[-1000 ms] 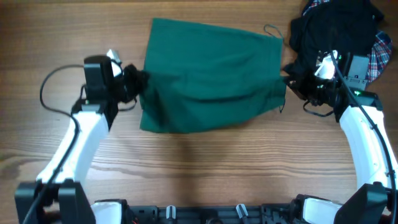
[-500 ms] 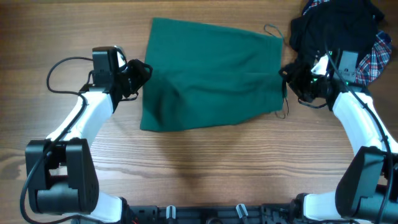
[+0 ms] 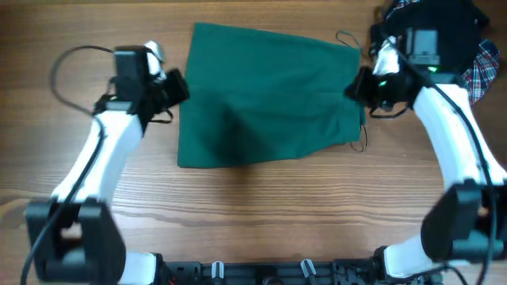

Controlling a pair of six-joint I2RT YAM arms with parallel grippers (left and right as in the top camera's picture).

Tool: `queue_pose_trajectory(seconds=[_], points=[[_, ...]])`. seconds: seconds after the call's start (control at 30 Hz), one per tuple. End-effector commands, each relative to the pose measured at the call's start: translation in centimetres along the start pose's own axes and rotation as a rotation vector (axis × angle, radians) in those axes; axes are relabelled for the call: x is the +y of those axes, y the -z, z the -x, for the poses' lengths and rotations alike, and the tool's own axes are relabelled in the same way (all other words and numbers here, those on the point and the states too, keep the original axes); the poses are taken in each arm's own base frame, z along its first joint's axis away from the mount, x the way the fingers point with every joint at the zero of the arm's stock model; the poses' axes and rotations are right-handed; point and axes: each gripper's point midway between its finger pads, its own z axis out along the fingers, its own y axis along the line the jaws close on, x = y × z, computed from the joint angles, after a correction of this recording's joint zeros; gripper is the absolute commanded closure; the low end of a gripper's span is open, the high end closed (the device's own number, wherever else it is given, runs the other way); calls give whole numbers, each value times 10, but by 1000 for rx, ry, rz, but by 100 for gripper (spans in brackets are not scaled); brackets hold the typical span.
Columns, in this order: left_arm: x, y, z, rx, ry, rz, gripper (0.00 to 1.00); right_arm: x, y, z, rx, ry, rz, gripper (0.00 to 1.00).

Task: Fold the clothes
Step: 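Grasp the top corners of the green garment with both grippers, then fold the top edge down toward the bottom edge with both grippers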

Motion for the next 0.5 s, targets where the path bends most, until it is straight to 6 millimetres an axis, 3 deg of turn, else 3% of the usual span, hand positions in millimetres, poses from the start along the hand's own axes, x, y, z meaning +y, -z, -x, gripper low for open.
queue_pose_trajectory(seconds=[0.0, 0.1, 0.23, 0.37, 0.47], points=[[12, -48, -52, 192, -55, 35, 96, -20, -37, -29, 170, 35, -2, 96], [30, -82, -79, 280, -42, 69, 96, -52, -55, -34, 203, -46, -142, 96], [47, -100, -87, 292, -34, 118, 96, -86, -60, -31, 184, -97, -317, 96], [56, -108, -97, 323, -17, 136, 96, -95, -59, -26, 149, -134, -376, 96], [35, -90, -67, 245, -50, 97, 96, -83, -53, -15, 121, -152, -334, 96]])
